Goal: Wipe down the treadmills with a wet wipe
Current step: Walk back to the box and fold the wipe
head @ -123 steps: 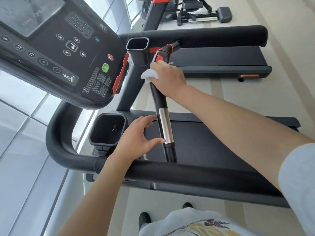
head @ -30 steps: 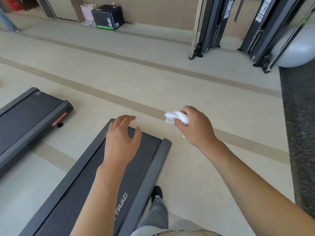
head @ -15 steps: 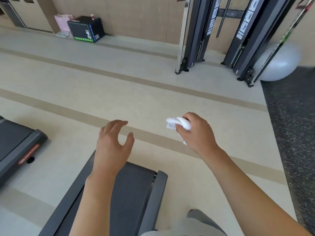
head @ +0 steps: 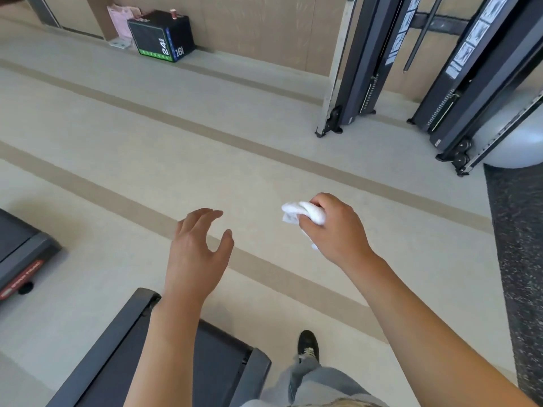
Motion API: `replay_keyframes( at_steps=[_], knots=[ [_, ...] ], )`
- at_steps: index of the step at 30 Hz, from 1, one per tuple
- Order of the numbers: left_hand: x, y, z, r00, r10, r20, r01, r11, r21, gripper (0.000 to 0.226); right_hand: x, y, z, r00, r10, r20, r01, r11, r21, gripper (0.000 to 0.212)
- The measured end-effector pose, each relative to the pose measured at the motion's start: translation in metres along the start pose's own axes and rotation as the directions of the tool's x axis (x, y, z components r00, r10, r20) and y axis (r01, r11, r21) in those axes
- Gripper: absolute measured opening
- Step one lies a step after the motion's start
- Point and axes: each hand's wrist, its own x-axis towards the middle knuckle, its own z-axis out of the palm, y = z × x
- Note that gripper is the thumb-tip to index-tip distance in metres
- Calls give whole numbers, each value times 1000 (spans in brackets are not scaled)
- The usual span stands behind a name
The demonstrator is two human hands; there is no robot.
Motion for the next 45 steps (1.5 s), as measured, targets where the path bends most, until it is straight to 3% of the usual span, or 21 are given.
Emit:
replay_keyframes(
  at_steps=[7, 13, 22, 33, 45],
  knots=[
    [113, 55, 60, 999, -17, -43, 17, 1000, -5, 38, 137, 40, -38, 998, -51, 35, 51, 999, 10, 16],
    [182, 57, 78, 996, -49, -74, 49, 999, 7, 39, 217, 49, -32, 997, -54, 54, 50, 996, 75, 16],
    [324, 9, 89, 989, -60, -134, 62, 998, 13, 39, 359, 26, 17, 991, -98, 88, 91, 993, 73, 13],
    [551, -62, 15, 978, -26, -205, 36, 998, 45, 40, 572, -84, 113, 986, -128, 103, 119, 989, 88, 18],
    [677, -145, -3, 965, -143, -219, 149, 989, 12, 39, 713, -134, 216, 962, -168, 215, 153, 984, 87, 17]
  ],
)
